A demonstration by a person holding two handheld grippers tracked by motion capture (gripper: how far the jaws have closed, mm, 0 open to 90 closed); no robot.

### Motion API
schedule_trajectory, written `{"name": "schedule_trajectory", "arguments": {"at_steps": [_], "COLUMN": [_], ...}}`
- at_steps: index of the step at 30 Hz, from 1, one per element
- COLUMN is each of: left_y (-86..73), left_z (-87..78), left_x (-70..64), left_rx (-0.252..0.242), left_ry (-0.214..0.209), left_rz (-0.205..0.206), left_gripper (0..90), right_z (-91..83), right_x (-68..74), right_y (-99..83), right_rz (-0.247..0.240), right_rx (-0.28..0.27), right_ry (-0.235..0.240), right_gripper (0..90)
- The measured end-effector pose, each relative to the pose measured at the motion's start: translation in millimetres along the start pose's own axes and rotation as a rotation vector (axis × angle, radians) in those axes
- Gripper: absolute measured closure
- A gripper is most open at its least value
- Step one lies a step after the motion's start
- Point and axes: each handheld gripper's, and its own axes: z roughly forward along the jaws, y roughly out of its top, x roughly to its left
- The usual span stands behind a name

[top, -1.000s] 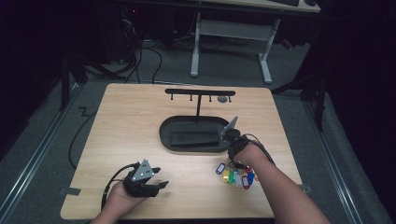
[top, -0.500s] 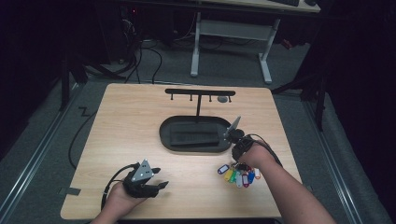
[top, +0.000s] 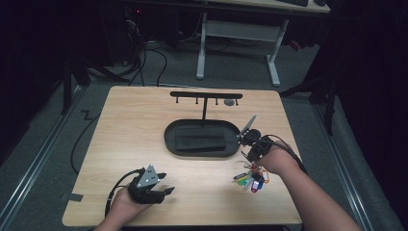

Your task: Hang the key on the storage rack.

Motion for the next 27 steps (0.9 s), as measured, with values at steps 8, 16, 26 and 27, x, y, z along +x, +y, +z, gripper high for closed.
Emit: {"name": "schedule_trajectory", "arguments": {"at_steps": [8,16,26,27], "left_y": [-2.1,-3.8,-4.6,-4.6], "left_z": [-0.6,-0.5,-0.2,0.1], "left_x": [1.6,-0.8,-0.4,-0.3], "left_rx": [-0.009,-0.018,-0.024,-0.023], "left_ry": [-0.001,0.025,0.035,0.034], "left_rz": [-0.021,0.001,0.004,0.002], "left_gripper": [41.0,40.7,37.6,37.3], "right_z": [-15.3,-40.0,-62.2,-67.1], "right_x": [-1.2,-1.8,-7.4,-8.4], "right_y": [-4.6,-5.3,-10.6,-11.3], "right_rz": [-0.023,-0.045,-0.037,-0.035], "right_rx": [0.005,-0.019,-0.058,-0.059], "right_ry": [0.025,0.04,0.035,0.033], "right_gripper": [87.7,87.8,87.8,87.8]}}
